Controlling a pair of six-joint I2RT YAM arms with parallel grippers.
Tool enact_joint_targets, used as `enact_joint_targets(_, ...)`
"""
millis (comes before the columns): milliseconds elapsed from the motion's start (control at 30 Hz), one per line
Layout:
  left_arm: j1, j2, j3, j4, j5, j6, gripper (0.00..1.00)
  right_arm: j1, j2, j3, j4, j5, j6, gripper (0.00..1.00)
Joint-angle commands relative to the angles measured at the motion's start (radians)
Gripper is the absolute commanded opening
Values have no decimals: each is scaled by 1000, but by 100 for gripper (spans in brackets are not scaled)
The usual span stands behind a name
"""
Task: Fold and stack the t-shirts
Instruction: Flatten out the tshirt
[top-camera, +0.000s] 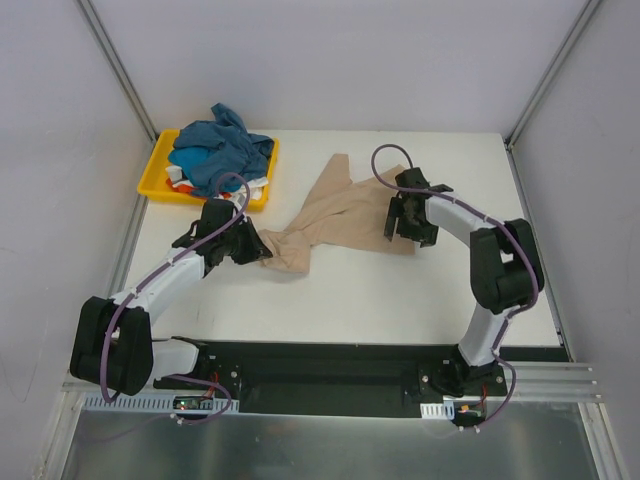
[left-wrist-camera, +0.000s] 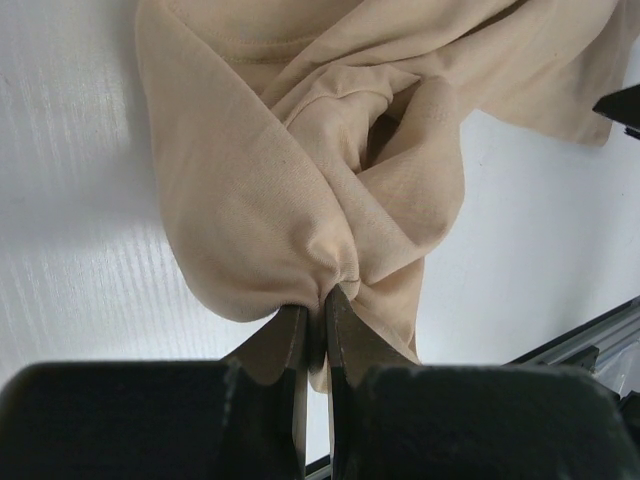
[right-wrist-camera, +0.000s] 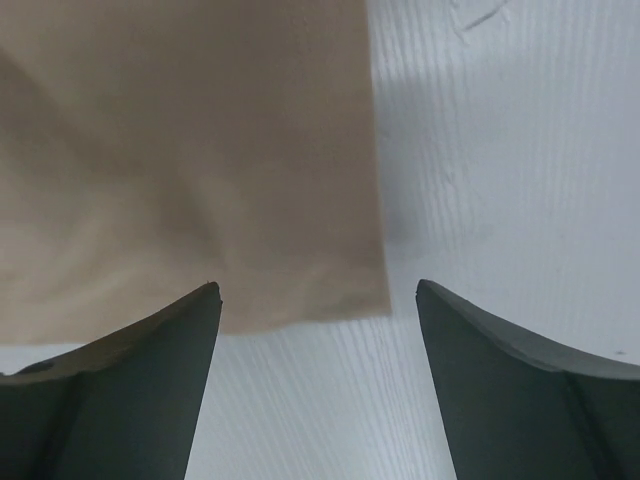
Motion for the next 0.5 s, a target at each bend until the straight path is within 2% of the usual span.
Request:
enact_joint_targets(0, 9, 6, 6, 16, 9, -19, 0, -8, 103, 72, 14, -17, 35, 77)
enact_joint_targets(67, 9, 3, 9, 16, 3, -22, 0, -6, 121, 77, -6, -19, 48, 74)
enact_joint_targets(167, 9, -2, 18, 17, 8, -25, 0, -2, 106, 52, 3, -9, 56, 60)
enact_joint_targets(267, 9, -15, 34, 16, 15, -28, 0, -3, 74, 37, 17, -42, 50, 34)
enact_joint_targets(300, 9, -23, 41, 16, 17, -28, 0, -2, 48, 23, 29, -60, 41, 19)
enact_joint_targets(400, 9, -72, 58, 14, 17, -27, 0, -2, -41, -6, 69, -68, 10, 1)
enact_joint_targets(467, 9, -132, 75, 10, 17, -22, 0, -3, -105, -11, 63, -66, -11, 1)
